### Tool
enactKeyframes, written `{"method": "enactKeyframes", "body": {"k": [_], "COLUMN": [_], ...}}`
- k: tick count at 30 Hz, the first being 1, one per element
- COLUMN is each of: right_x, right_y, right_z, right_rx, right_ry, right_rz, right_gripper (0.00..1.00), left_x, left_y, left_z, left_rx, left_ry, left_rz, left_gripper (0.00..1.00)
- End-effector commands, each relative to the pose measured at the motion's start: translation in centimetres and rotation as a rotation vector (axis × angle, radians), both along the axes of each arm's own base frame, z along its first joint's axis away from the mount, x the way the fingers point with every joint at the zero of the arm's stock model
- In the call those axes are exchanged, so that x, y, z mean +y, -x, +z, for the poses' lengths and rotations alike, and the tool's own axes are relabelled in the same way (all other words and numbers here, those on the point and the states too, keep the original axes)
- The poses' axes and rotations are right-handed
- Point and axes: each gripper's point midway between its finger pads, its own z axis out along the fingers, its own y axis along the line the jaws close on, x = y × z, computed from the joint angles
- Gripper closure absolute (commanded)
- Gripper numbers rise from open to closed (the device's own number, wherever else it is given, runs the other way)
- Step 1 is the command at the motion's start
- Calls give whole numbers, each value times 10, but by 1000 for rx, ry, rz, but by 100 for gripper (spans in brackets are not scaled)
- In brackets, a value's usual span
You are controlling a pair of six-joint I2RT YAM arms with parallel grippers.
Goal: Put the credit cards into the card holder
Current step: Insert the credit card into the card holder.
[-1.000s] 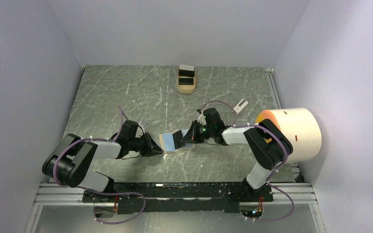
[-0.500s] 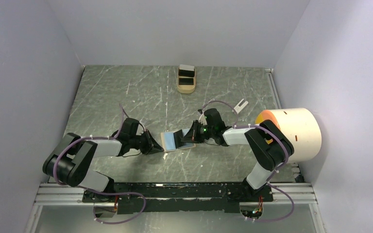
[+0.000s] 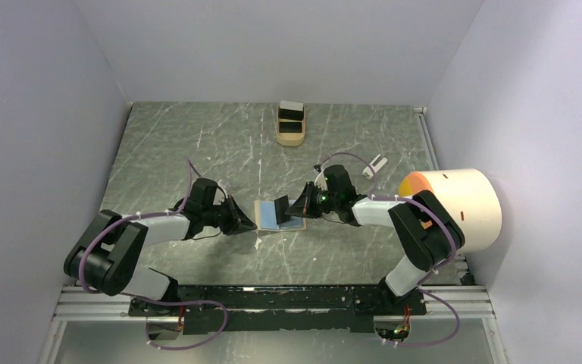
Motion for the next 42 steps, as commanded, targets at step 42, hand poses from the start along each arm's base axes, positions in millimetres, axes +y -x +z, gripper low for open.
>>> {"method": "enactKeyframes", "body": {"k": [42], "right_x": [11], "right_y": [13], "right_z": [-14], "right_rx": [100], "right_ry": [-176], "right_rz": [-15], "right_gripper": [100], "left_x": [1], "left_y": [0], "left_z": [-17], "left_rx": [20], "left_ry": [-2], "left_rz": [5], "left_gripper": [91]}}
